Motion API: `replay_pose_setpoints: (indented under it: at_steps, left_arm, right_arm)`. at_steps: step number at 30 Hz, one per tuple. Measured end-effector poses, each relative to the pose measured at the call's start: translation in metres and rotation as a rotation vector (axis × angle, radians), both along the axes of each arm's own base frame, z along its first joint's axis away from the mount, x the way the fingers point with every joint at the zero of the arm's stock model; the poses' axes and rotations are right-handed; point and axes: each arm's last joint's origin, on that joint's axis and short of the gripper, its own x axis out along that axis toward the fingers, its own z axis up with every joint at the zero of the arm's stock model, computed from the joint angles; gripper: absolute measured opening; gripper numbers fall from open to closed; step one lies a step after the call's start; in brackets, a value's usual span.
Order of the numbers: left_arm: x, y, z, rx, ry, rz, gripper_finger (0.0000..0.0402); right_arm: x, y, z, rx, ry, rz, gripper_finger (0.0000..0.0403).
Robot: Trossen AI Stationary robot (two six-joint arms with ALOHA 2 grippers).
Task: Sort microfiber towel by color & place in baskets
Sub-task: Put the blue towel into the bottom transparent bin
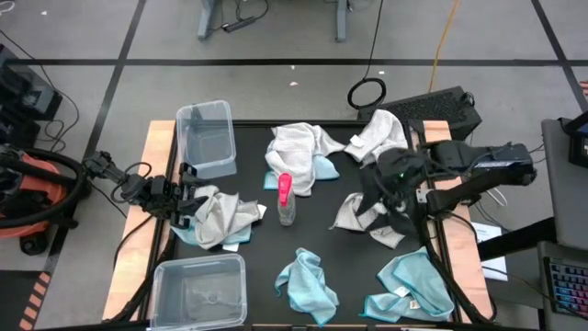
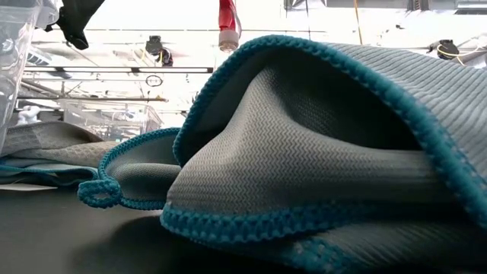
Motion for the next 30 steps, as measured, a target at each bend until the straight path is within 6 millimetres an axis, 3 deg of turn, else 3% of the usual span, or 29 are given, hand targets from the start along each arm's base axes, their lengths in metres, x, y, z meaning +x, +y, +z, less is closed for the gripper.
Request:
replay_pose_setpoints:
  at_steps: [5,10,15,20,26,30]
  left_arm:
    - [0.0,0.0,0.0,0.0,0.0,0.0,0.0224]
    - [0.0,0.0,0.0,0.0,0.0,-0.001,0.0224]
    - [0.0,0.0,0.0,0.0,0.0,0.0,0.0224]
    - [0.0,0.0,0.0,0.0,0.0,0.0,0.0224]
    - [0.0,0.0,0.0,0.0,0.0,-0.001,0.0224]
    - [0.0,0.0,0.0,0.0,0.0,-0.001,0.0224]
  right_arm:
    - [-0.002,0.01,-0.018,-0.127,0.161,0.009,0.0226]
    - [-0.008,0.016,-0.031,-0.157,0.386,-0.148,0.0226]
    - [0.003,0.037,-0.029,-0.146,0.282,-0.237,0.0226]
    - [0.017,0.053,-0.046,-0.249,0.321,-0.303,0.0226]
    - [0.025,0.089,-0.07,-0.224,0.457,-0.269,0.0226]
    - [0.019,0.118,-0.082,-0.196,0.542,-0.262,0.0226]
